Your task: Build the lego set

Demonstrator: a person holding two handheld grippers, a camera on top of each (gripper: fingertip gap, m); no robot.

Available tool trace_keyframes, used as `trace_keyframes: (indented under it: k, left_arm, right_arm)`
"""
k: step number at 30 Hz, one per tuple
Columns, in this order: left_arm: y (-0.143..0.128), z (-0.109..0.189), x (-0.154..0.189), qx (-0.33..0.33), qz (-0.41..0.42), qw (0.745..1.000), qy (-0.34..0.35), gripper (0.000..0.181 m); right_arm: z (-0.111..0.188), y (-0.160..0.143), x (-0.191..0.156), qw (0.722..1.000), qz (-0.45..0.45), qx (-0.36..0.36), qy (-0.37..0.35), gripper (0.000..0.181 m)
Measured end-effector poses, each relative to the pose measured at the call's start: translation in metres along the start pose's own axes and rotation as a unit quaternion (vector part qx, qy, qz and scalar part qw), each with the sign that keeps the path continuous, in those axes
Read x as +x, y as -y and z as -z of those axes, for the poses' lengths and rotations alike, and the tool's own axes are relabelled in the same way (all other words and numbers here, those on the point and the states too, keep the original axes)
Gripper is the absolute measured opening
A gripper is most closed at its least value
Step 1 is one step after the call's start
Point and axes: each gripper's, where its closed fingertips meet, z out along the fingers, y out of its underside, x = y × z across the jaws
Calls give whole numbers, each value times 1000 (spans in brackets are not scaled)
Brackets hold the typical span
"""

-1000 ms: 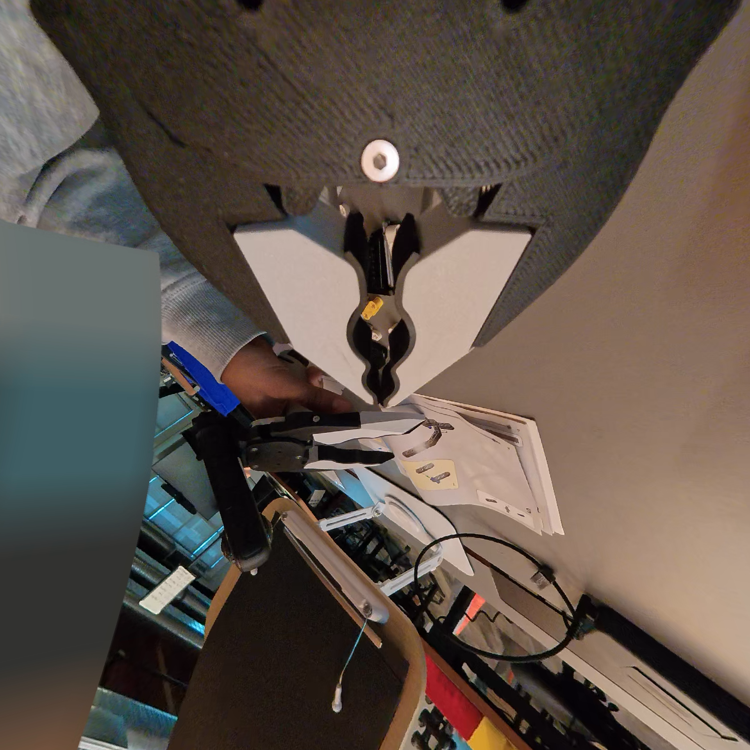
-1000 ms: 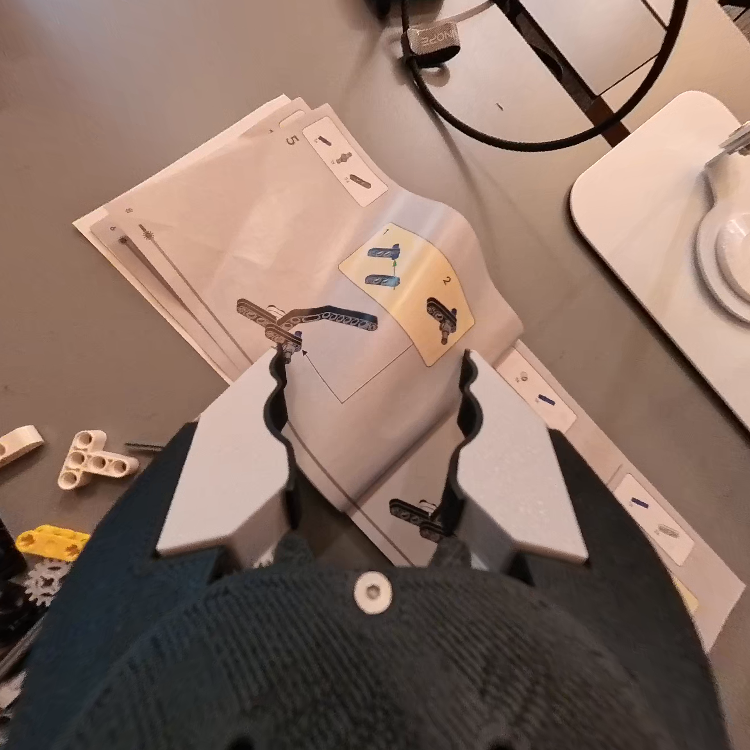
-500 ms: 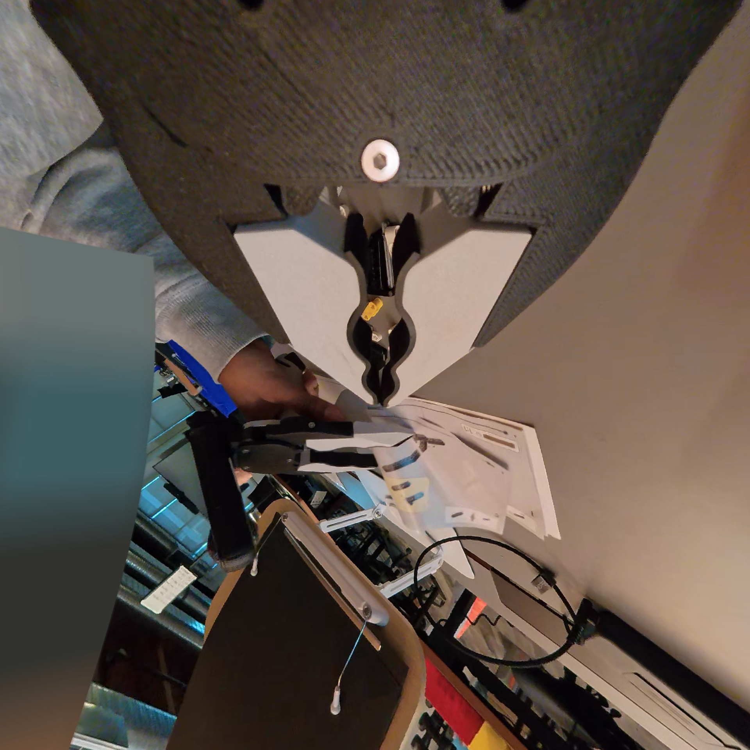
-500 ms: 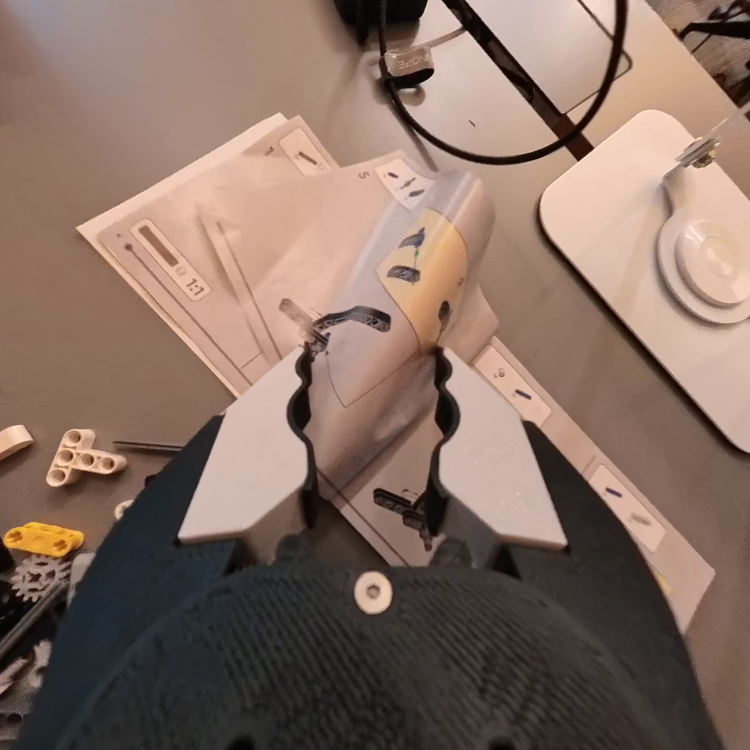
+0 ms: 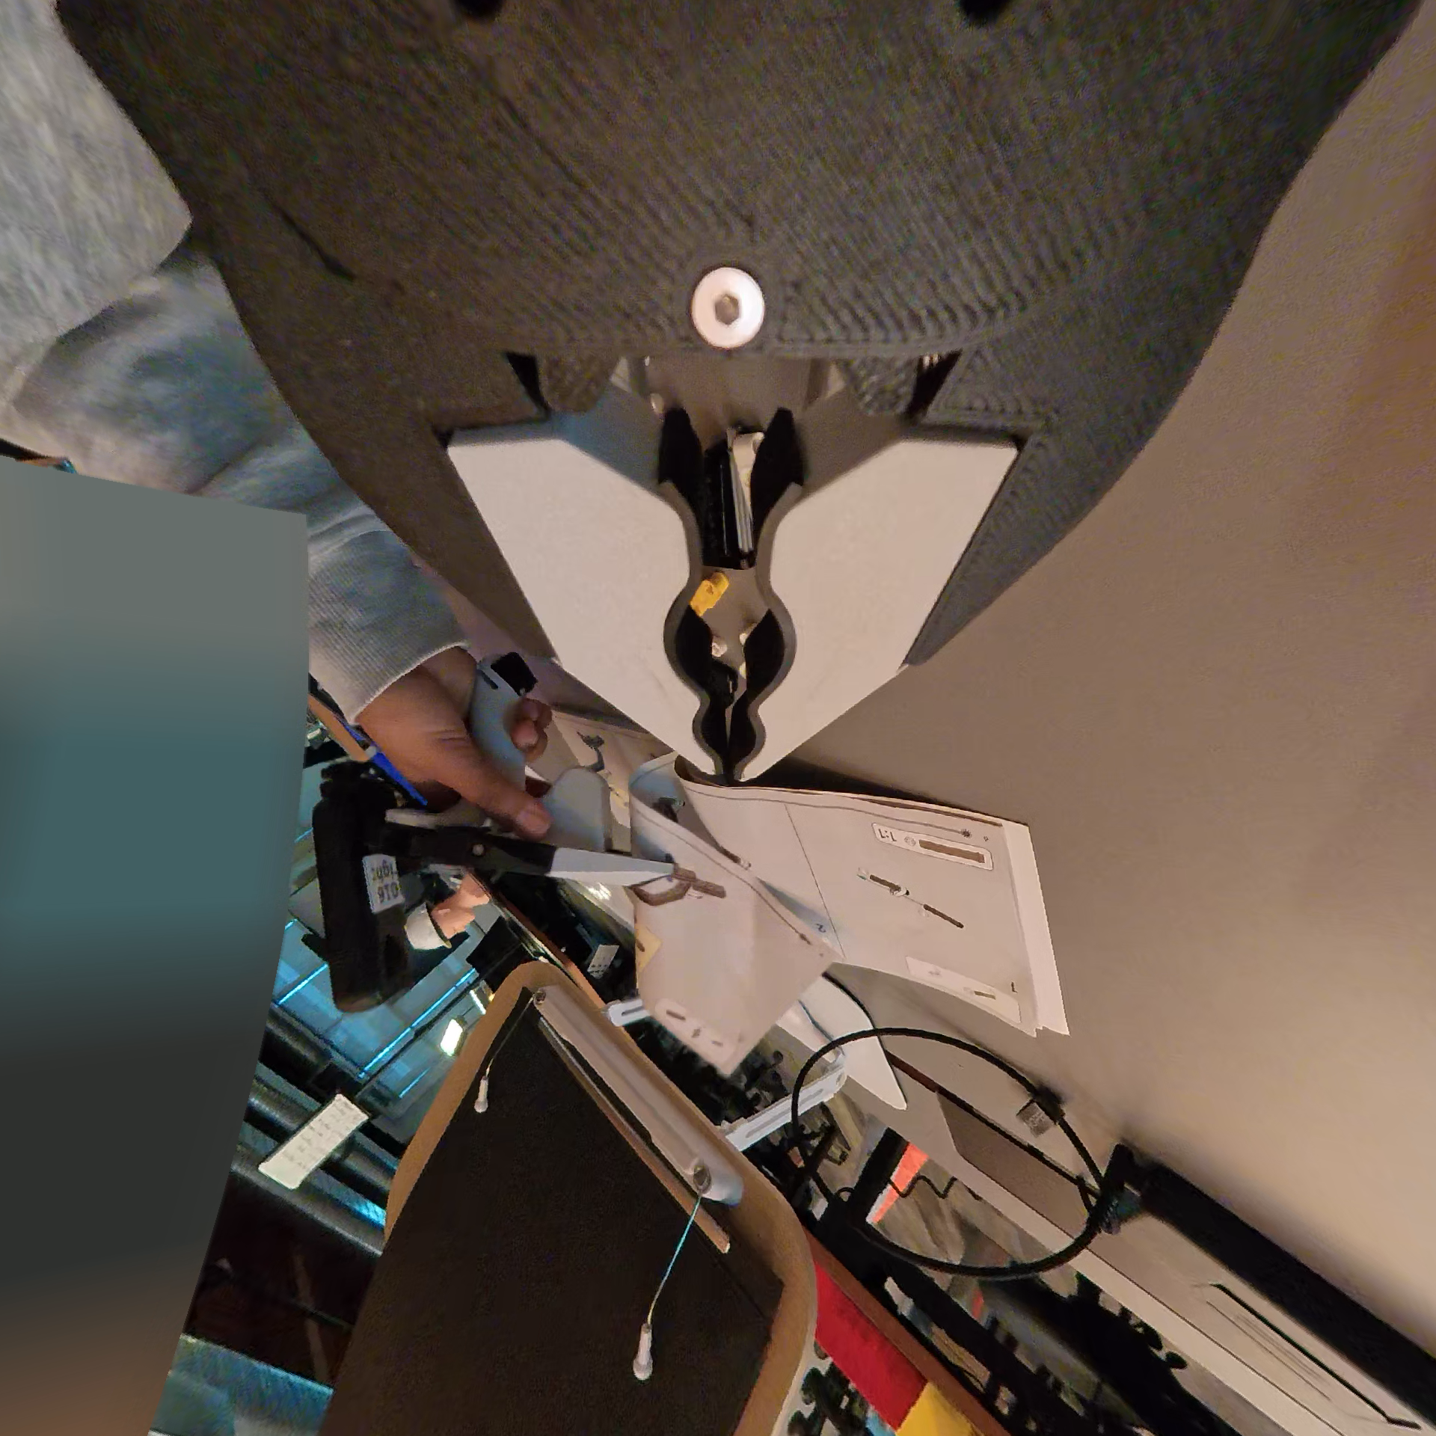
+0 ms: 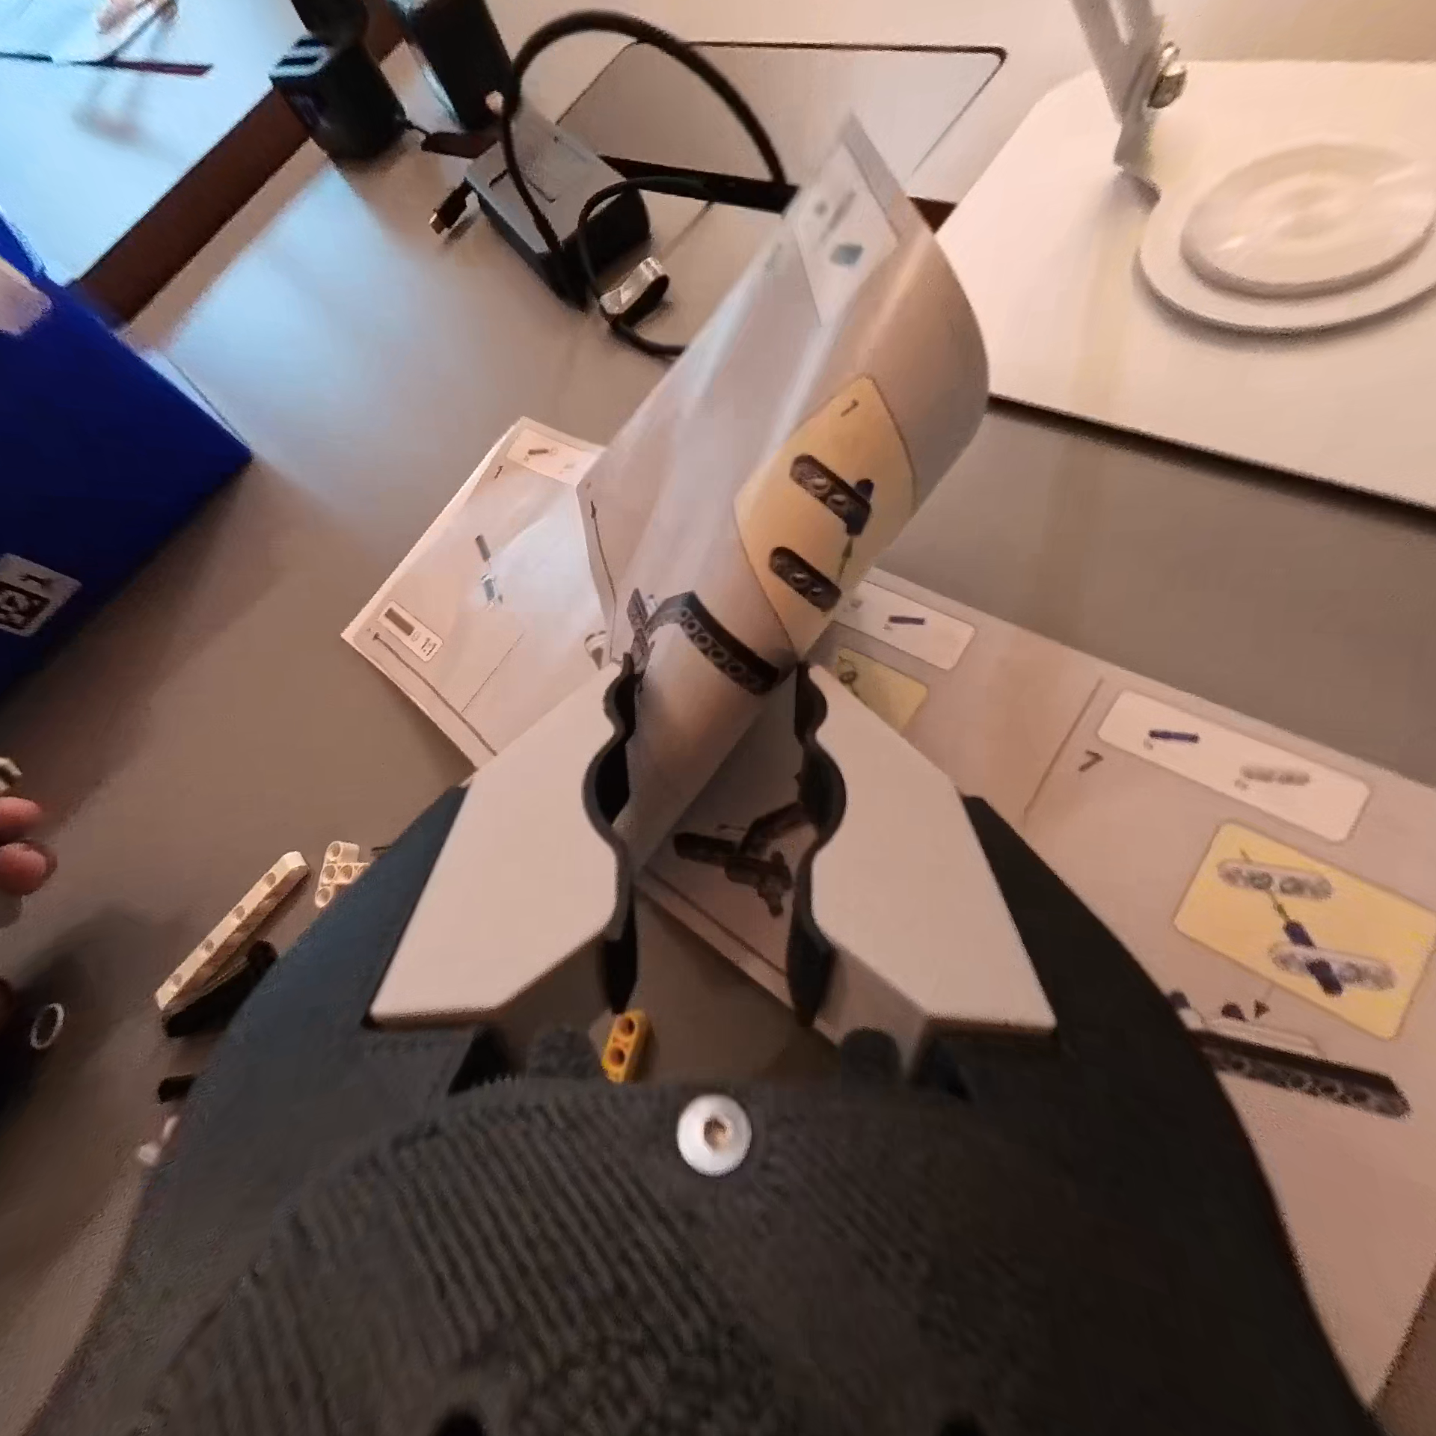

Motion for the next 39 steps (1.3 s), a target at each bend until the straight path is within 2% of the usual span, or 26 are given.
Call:
trace_keyframes:
  k: [1,9,20,23,28,31,35,39]
  left_arm:
    - [0,0,0,0,-1,1000,0,0]
    - [-2,-1,0,-3,-3,1000,2,0]
    - [-2,-1,1,-4,-5,1000,1,0]
    - [-2,0,1,-3,-7,1000,2,0]
    - [-2,0,1,-4,-7,1000,2,0]
    - [-2,0,0,-3,-5,1000,2,0]
    - [-1,0,1,-4,-3,1000,0,0]
    - [-1,1,8,-1,-9,1000,-7,0]
  right_arm:
    - [3,-1,3,1000,-11,4,1,40]
    - [16,-2,9,996,-74,30,30,45]
    - [17,1,-1,998,-43,18,29,51]
    - [11,0,-13,1000,8,8,24,58]
    - [-4,-11,-24,985,158,-53,-42,68]
    - [-5,-9,-28,978,190,-61,-56,71]
    - [10,-2,-28,981,175,-58,-55,71]
    - [47,4,-26,982,170,-46,-70,70]
